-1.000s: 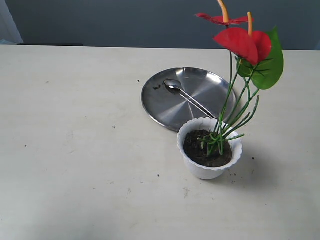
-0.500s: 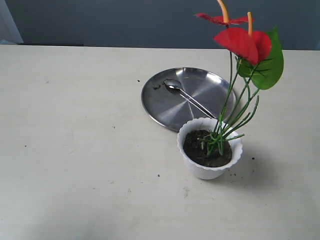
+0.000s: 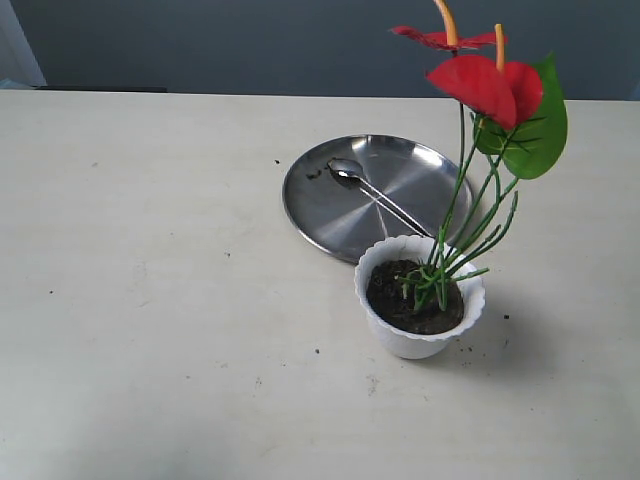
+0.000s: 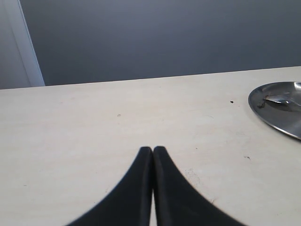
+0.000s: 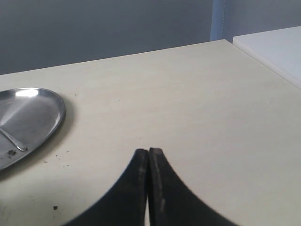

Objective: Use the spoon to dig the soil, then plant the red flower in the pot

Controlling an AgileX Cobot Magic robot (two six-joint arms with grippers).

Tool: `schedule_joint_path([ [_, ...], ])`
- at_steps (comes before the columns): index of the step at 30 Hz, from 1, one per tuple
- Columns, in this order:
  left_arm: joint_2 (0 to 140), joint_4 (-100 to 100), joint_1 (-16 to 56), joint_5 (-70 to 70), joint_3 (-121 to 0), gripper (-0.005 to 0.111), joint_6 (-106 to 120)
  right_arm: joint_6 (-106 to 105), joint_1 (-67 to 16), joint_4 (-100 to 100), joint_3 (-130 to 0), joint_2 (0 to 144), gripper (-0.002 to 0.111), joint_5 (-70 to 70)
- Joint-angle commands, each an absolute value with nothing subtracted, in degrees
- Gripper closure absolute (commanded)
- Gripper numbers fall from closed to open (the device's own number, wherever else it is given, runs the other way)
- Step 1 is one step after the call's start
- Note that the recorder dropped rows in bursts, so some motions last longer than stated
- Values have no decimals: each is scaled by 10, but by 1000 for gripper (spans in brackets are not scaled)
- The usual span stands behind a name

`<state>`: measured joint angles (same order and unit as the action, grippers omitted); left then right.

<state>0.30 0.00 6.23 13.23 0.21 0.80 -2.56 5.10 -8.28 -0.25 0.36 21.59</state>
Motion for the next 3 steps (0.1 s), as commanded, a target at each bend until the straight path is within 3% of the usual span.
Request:
schedule_joint_path([
  [1, 0, 0, 65, 129, 0, 106, 6, -28, 50, -85, 0, 0, 108, 207],
  [3, 0, 0, 65, 129, 0, 106, 6, -28, 50, -85, 0, 0, 108, 207],
])
